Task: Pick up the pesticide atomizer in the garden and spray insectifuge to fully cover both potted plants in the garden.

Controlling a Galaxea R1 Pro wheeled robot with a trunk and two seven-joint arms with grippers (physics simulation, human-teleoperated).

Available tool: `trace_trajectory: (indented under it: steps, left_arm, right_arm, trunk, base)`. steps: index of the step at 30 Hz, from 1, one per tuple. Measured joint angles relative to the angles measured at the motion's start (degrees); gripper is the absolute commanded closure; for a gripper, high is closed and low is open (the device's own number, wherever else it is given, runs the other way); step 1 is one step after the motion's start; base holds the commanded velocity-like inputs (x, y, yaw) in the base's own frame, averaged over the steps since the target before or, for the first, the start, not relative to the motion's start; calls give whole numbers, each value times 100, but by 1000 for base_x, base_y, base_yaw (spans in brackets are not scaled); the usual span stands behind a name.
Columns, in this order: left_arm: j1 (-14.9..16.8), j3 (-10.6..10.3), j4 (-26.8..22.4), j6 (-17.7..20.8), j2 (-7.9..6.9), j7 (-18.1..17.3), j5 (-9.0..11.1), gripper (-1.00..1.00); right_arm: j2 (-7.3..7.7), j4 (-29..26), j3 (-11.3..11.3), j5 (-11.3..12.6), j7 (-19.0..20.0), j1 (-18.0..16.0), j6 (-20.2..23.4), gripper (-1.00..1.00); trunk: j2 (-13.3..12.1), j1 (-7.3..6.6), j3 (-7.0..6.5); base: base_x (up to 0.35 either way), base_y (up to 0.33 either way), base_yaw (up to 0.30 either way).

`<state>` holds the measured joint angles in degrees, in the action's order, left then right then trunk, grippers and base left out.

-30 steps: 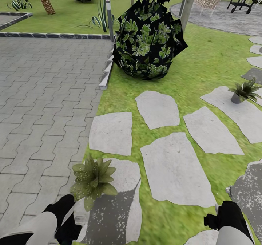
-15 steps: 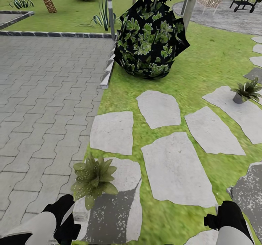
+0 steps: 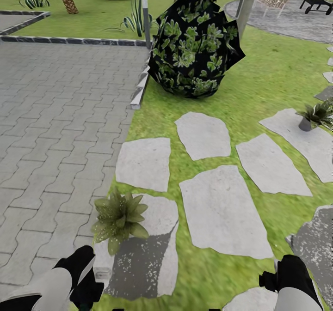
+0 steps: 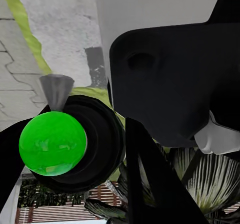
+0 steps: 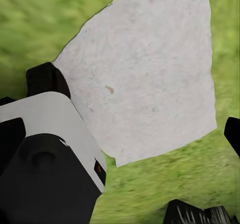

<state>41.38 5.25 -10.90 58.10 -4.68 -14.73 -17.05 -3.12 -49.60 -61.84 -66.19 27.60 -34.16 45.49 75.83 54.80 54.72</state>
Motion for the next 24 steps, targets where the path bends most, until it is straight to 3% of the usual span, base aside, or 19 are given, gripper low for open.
trace_trajectory:
  steps: [6,14,24]
  left_arm:
    - [0,0,-1,0,-1,2,2,100]
    - [8,8,-1,1,0,2,9,100]
    - [41,7,-1,0,-1,1,10,100]
  right_arm:
    - [-1,3,0,1,-11,-3,0,-100]
    - [-1,-4,0,0,1,-1,0,-100]
    - [-1,-6,-1,-2,4,-1,0,-100]
  trunk:
    - [0,-1,22]
    - [0,-3,29]
    - [1,-5,-38]
  base:
    - [-193,-245,134]
    - [-19,-213,97]
    - [155,-282,156]
